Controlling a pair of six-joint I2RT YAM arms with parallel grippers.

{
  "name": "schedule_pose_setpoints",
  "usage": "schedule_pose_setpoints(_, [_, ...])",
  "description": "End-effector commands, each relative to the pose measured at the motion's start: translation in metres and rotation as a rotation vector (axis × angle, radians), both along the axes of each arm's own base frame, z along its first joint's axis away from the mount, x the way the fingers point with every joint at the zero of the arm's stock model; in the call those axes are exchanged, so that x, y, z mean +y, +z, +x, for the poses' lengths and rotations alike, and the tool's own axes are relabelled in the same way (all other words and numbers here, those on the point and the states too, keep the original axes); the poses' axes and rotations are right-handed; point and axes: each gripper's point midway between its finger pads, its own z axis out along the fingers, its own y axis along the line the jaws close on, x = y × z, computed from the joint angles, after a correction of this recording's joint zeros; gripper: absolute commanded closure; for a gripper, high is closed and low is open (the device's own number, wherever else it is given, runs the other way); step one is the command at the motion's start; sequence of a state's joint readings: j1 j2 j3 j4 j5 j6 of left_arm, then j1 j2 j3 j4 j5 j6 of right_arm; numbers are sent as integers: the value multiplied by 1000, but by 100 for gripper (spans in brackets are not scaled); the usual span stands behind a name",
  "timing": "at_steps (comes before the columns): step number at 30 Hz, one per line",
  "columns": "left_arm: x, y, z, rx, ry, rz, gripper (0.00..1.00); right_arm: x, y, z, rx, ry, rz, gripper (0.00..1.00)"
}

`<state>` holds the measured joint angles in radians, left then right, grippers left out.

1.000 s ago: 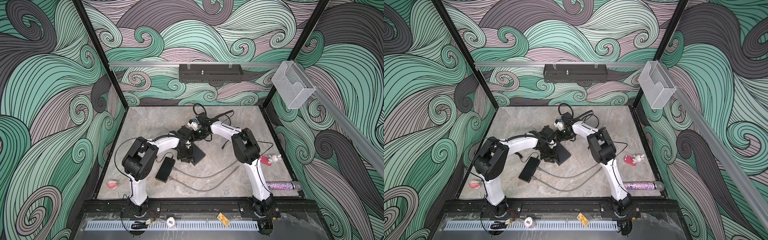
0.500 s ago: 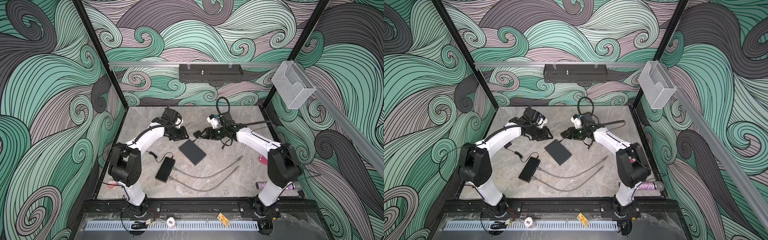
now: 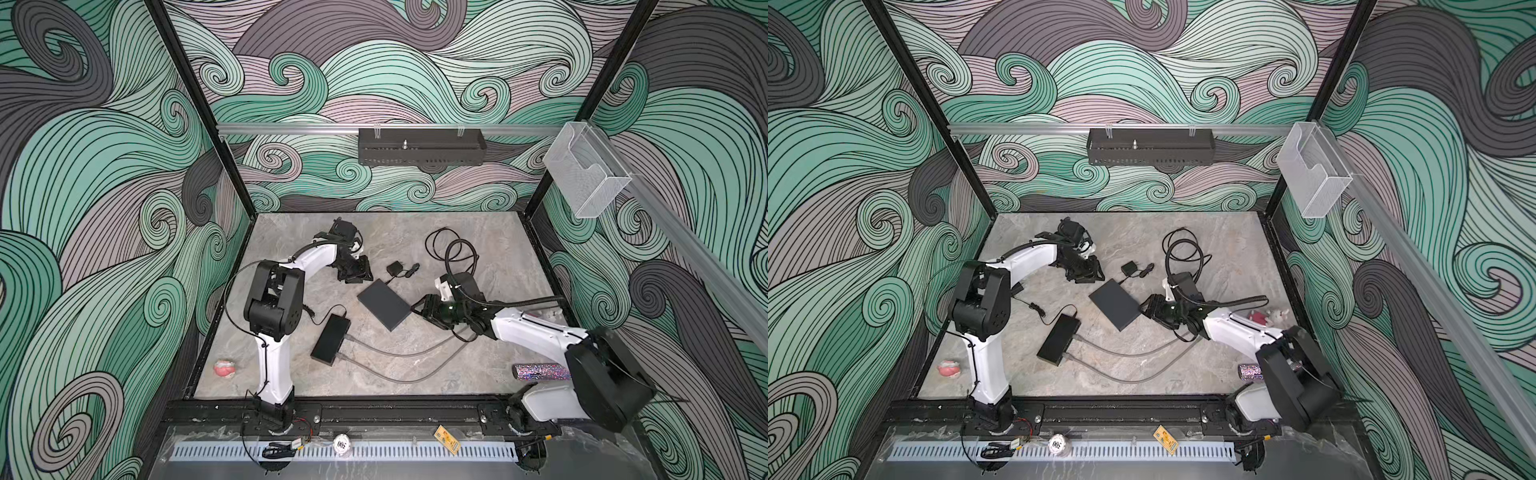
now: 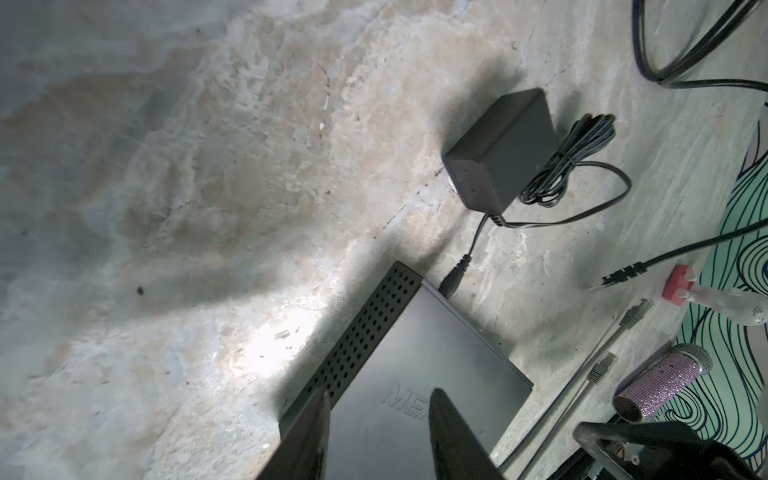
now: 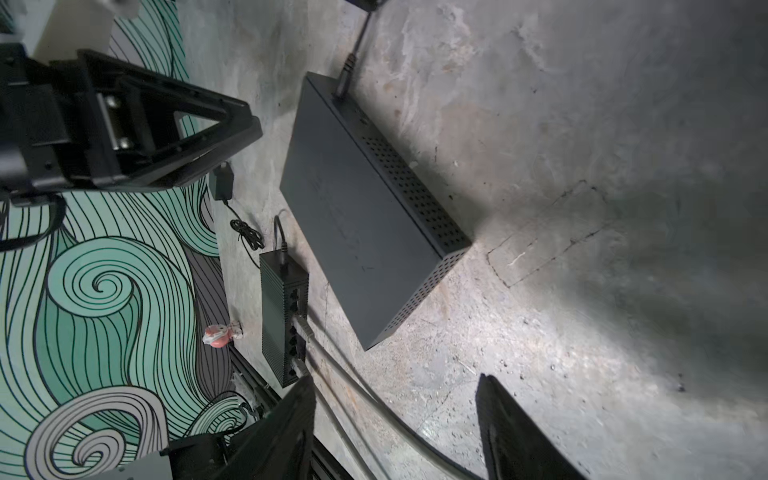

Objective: Insert the plug into the switch port

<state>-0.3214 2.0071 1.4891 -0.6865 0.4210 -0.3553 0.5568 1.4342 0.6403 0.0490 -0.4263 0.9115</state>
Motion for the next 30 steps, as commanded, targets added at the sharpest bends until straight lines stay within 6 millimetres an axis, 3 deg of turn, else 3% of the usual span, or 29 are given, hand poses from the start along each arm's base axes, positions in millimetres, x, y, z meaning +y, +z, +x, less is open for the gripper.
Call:
schedule_pose_setpoints(1, [1, -10, -11, 30, -2, -11, 57, 18, -3, 9, 29, -23, 98, 40])
schedule_pose_setpoints(5, [0, -25, -25, 77, 11, -32, 57, 31, -16, 12, 47, -2, 114, 47])
schedule_pose_setpoints(16, [-14, -43, -81, 170, -6, -92, 58, 42, -40, 28, 80, 13, 32, 48])
schedule_pose_setpoints(24, [-21, -48, -129, 205, -18, -128, 58, 60, -45, 57, 67, 129, -33, 46])
schedule_pose_setpoints(30, [-38, -52, -148, 211, -43, -140, 58, 76, -40, 75, 53, 180, -37, 46])
